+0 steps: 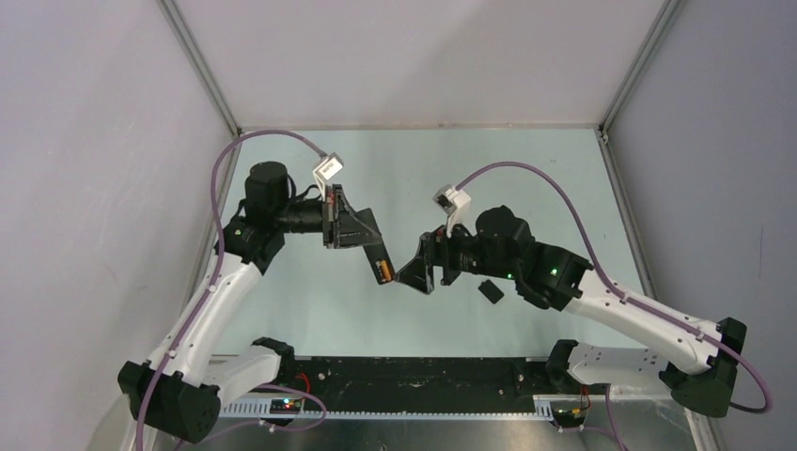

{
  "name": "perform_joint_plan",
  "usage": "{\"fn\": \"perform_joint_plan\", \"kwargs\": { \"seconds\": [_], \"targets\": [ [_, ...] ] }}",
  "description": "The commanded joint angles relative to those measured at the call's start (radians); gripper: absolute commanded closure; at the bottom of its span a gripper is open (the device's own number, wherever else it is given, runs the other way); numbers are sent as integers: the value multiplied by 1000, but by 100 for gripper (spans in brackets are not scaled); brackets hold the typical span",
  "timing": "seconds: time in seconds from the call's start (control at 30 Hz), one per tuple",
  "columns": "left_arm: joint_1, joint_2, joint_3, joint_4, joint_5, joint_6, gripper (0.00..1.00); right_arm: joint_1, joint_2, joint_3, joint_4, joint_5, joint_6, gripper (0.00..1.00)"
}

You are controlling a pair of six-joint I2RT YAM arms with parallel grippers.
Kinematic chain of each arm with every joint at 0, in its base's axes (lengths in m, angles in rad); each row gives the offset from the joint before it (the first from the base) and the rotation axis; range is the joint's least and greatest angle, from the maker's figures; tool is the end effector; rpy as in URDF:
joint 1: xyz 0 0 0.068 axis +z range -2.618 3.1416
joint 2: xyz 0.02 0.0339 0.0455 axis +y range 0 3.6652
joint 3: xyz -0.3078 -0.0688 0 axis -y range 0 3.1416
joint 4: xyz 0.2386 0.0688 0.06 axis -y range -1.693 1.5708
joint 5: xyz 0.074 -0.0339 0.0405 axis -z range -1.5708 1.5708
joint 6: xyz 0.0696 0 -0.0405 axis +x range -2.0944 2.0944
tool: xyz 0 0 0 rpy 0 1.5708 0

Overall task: Load the batteries into the remote control
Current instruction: Load the battery into the remote control.

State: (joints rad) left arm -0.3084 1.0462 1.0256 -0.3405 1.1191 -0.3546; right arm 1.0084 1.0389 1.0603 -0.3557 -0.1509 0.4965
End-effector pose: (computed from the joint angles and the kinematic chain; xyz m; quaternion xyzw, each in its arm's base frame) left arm 0.1747 -0.1214 0.3981 0.2857 0.7039 -0.5697 0.3136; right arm 0.1170 0.2053 0.3970 -0.2480 0.7750 0.4398 0.3799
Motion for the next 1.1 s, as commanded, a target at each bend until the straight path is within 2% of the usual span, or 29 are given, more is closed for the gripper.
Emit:
{"fn": "perform_joint_plan", "kwargs": {
  "seconds": [0.0, 0.13, 0.47, 0.63, 0.73, 0.87, 1.07],
  "targets": [
    [-8, -34, -27, 18, 83, 44, 100, 28, 36, 1, 157, -149, -55, 18],
    [-8, -41, -28, 17, 123, 41, 100, 37, 94, 1, 222, -205, -55, 20],
    [-15, -64, -28, 17, 197, 61, 100, 41, 187, 4, 241, -259, -64, 28],
    [-17, -69, -26, 17, 207, 61, 100, 45, 197, 3, 248, -261, -73, 41],
    [-18, -68, -27, 16, 224, 62, 100, 45, 202, 4, 242, -263, -78, 53],
    [-17, -71, -26, 16, 235, 66, 100, 44, 210, 4, 237, -268, -76, 64],
    [-17, -76, -24, 16, 231, 64, 100, 48, 212, 4, 244, -251, -72, 68]
  ]
}}
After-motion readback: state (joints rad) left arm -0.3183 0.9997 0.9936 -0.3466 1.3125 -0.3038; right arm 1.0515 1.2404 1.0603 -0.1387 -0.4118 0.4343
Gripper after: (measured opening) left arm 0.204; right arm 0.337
